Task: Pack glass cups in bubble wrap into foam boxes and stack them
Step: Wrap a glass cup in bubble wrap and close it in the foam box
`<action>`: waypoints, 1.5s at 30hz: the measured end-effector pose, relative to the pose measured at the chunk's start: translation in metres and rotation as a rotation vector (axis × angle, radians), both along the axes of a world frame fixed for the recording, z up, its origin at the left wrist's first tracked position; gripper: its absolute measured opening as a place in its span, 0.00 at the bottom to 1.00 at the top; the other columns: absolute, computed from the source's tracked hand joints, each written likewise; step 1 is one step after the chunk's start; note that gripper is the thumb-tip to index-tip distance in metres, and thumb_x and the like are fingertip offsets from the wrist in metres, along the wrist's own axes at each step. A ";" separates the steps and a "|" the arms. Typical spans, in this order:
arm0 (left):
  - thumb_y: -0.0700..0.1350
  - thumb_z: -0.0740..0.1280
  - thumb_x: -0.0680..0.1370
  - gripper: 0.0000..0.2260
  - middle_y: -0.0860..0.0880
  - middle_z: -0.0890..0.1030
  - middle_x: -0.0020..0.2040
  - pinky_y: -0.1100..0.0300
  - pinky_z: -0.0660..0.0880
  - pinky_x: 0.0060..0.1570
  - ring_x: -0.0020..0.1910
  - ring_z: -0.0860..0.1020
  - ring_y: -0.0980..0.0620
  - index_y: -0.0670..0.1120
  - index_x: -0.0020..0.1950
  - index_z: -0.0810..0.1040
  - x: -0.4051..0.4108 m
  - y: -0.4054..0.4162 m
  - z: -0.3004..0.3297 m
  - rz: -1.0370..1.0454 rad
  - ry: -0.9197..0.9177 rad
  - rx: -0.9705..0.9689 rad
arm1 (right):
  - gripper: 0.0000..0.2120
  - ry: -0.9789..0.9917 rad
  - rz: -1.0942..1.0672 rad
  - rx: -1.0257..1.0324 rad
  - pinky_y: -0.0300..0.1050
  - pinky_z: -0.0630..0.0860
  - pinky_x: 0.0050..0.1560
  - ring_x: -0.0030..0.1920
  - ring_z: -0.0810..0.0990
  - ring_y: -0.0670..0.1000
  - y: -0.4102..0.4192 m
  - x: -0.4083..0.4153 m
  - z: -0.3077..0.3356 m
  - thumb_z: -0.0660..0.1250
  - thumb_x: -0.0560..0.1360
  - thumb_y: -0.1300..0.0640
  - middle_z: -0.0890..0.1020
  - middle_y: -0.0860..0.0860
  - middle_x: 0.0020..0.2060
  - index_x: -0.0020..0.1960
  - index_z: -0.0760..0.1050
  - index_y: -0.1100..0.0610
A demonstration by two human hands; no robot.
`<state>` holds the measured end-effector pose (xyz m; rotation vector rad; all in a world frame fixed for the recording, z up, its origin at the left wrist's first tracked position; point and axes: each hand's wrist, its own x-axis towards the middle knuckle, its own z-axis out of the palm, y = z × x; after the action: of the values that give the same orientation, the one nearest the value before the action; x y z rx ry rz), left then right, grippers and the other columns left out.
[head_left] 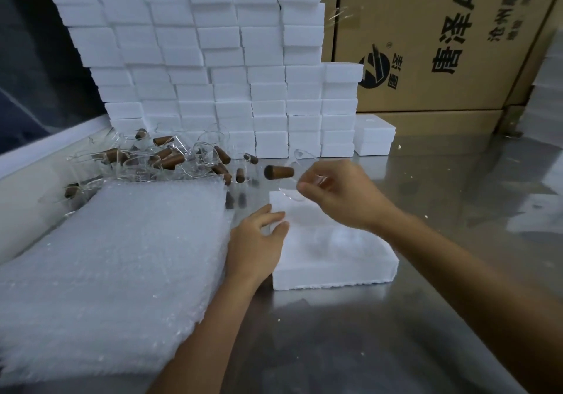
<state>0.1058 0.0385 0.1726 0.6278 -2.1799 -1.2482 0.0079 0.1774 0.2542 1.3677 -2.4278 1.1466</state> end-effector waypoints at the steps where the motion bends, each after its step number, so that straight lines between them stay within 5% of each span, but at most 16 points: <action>1: 0.50 0.70 0.78 0.10 0.62 0.77 0.63 0.71 0.65 0.56 0.65 0.75 0.55 0.53 0.58 0.84 0.001 0.001 0.001 0.010 0.010 0.000 | 0.03 -0.014 -0.007 -0.022 0.29 0.76 0.43 0.42 0.81 0.38 0.015 0.006 -0.005 0.69 0.78 0.52 0.82 0.41 0.41 0.47 0.81 0.49; 6: 0.55 0.65 0.80 0.15 0.52 0.79 0.65 0.59 0.67 0.63 0.66 0.75 0.50 0.48 0.60 0.83 0.008 0.009 0.014 0.108 0.069 -0.204 | 0.03 -0.042 -0.055 -0.125 0.31 0.77 0.45 0.42 0.83 0.40 0.068 0.023 -0.021 0.71 0.76 0.52 0.85 0.42 0.39 0.44 0.82 0.46; 10: 0.50 0.68 0.79 0.11 0.50 0.82 0.55 0.58 0.72 0.47 0.50 0.80 0.47 0.46 0.58 0.82 0.018 0.028 0.031 0.133 0.258 -0.574 | 0.07 -0.033 -0.065 -0.238 0.31 0.76 0.45 0.41 0.83 0.41 0.082 0.029 -0.028 0.71 0.76 0.55 0.84 0.40 0.36 0.42 0.80 0.44; 14: 0.53 0.71 0.72 0.24 0.54 0.80 0.54 0.61 0.73 0.38 0.42 0.71 0.60 0.51 0.67 0.74 0.029 0.045 0.034 0.019 0.284 -0.788 | 0.08 -0.072 -0.044 -0.321 0.32 0.75 0.44 0.40 0.82 0.44 0.085 0.034 -0.040 0.71 0.77 0.59 0.82 0.40 0.36 0.41 0.80 0.48; 17: 0.56 0.74 0.69 0.35 0.57 0.76 0.59 0.63 0.73 0.50 0.51 0.71 0.63 0.54 0.73 0.66 0.036 0.050 0.031 -0.142 0.280 -0.758 | 0.08 -0.089 0.008 -0.336 0.36 0.76 0.46 0.41 0.82 0.46 0.086 0.039 -0.045 0.71 0.77 0.60 0.82 0.42 0.37 0.42 0.79 0.49; 20: 0.59 0.75 0.68 0.40 0.58 0.73 0.65 0.55 0.70 0.62 0.60 0.74 0.55 0.55 0.76 0.61 0.039 0.053 0.028 -0.263 0.275 -0.734 | 0.04 -0.095 0.070 -0.313 0.38 0.76 0.47 0.43 0.81 0.46 0.087 0.043 -0.048 0.69 0.78 0.59 0.82 0.42 0.38 0.44 0.79 0.53; 28: 0.49 0.74 0.71 0.36 0.52 0.64 0.77 0.37 0.67 0.68 0.76 0.63 0.52 0.55 0.76 0.61 0.043 0.056 0.034 -0.457 0.258 -0.698 | 0.05 -0.229 0.331 -0.297 0.39 0.70 0.50 0.42 0.75 0.46 0.090 0.048 -0.045 0.63 0.78 0.59 0.77 0.43 0.40 0.44 0.73 0.59; 30: 0.47 0.75 0.71 0.36 0.54 0.65 0.77 0.38 0.67 0.69 0.76 0.64 0.53 0.56 0.75 0.62 0.044 0.058 0.035 -0.483 0.268 -0.631 | 0.05 -0.271 0.349 -0.305 0.42 0.69 0.50 0.42 0.74 0.47 0.090 0.048 -0.045 0.63 0.78 0.59 0.76 0.43 0.40 0.44 0.72 0.58; 36: 0.45 0.76 0.70 0.32 0.51 0.74 0.64 0.67 0.72 0.58 0.63 0.75 0.57 0.52 0.70 0.67 0.043 0.061 0.034 -0.477 0.382 -0.522 | 0.13 -0.294 0.365 -0.327 0.49 0.71 0.50 0.45 0.74 0.51 0.088 0.053 -0.042 0.68 0.73 0.53 0.75 0.45 0.42 0.48 0.72 0.64; 39: 0.47 0.71 0.73 0.27 0.50 0.70 0.64 0.64 0.73 0.56 0.62 0.76 0.52 0.53 0.70 0.66 0.041 0.057 0.034 -0.433 0.432 -0.538 | 0.20 -0.301 0.339 -0.255 0.43 0.70 0.52 0.45 0.75 0.45 0.078 0.056 -0.031 0.69 0.71 0.43 0.76 0.38 0.43 0.53 0.73 0.58; 41: 0.47 0.73 0.72 0.28 0.49 0.68 0.65 0.63 0.75 0.55 0.61 0.76 0.49 0.53 0.70 0.66 0.040 0.054 0.033 -0.365 0.447 -0.585 | 0.21 -0.320 0.308 -0.249 0.42 0.73 0.50 0.45 0.78 0.45 0.067 0.054 -0.021 0.68 0.71 0.39 0.79 0.43 0.46 0.54 0.75 0.55; 45: 0.41 0.79 0.68 0.35 0.50 0.65 0.64 0.49 0.81 0.50 0.58 0.75 0.45 0.56 0.69 0.67 0.039 0.047 0.030 -0.200 0.420 -0.698 | 0.14 -0.344 0.252 -0.339 0.50 0.80 0.54 0.51 0.83 0.51 0.047 0.048 -0.019 0.68 0.77 0.45 0.81 0.50 0.54 0.56 0.77 0.54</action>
<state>0.1453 0.0854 0.2028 -0.1297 -2.1381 -0.5527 0.0561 0.2246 0.2350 1.4924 -2.1539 1.8958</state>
